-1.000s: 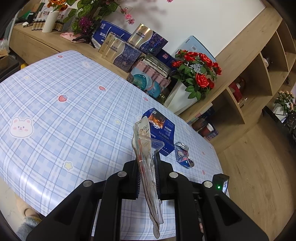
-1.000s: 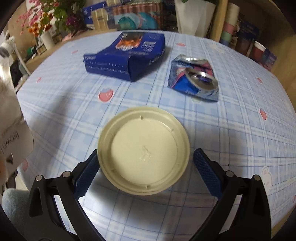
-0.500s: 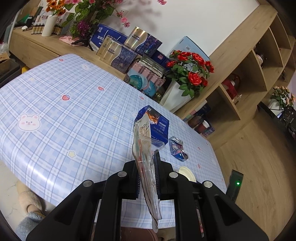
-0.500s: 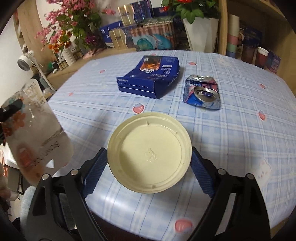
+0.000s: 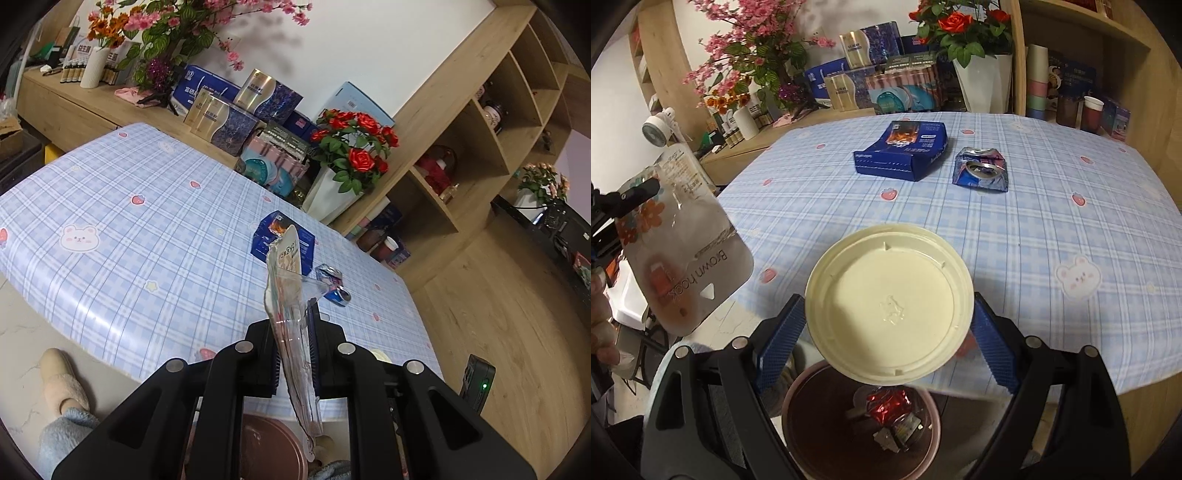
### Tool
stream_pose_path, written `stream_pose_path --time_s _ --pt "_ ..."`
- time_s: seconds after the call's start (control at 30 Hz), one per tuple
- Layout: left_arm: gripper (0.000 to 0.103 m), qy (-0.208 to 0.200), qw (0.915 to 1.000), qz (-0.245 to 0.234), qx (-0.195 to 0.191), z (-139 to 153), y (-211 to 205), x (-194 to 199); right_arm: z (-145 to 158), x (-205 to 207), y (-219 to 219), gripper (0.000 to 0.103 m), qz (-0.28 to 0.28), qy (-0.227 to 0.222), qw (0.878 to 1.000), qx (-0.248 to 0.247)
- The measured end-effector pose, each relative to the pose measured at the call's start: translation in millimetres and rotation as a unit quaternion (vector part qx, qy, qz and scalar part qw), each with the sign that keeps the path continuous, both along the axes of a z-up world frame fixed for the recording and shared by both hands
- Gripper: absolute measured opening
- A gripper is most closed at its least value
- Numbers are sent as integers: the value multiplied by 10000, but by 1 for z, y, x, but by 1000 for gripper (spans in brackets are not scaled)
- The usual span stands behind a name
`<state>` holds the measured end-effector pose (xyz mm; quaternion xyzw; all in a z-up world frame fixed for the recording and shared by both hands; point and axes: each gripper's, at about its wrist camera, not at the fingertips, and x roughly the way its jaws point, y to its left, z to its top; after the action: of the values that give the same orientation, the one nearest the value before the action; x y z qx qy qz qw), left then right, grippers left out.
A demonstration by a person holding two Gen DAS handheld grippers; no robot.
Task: Collect trash
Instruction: 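Carry the lid and wrapper over the brown bin and open both tools to drop them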
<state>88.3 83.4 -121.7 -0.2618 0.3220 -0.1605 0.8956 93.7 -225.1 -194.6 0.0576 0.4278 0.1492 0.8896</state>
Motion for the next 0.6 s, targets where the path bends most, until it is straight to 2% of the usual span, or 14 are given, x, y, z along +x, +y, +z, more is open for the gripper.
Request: stream_pose_path --time_s 0.33,0.6 --pt "12 -72 9999 -110 56 8 -1 -43 3 -53 19 87 243 10 9997 -22" --pt "13 -35 9999 -139 74 5 -2 -63 -2 -75 29 87 391 111 9992 -58"
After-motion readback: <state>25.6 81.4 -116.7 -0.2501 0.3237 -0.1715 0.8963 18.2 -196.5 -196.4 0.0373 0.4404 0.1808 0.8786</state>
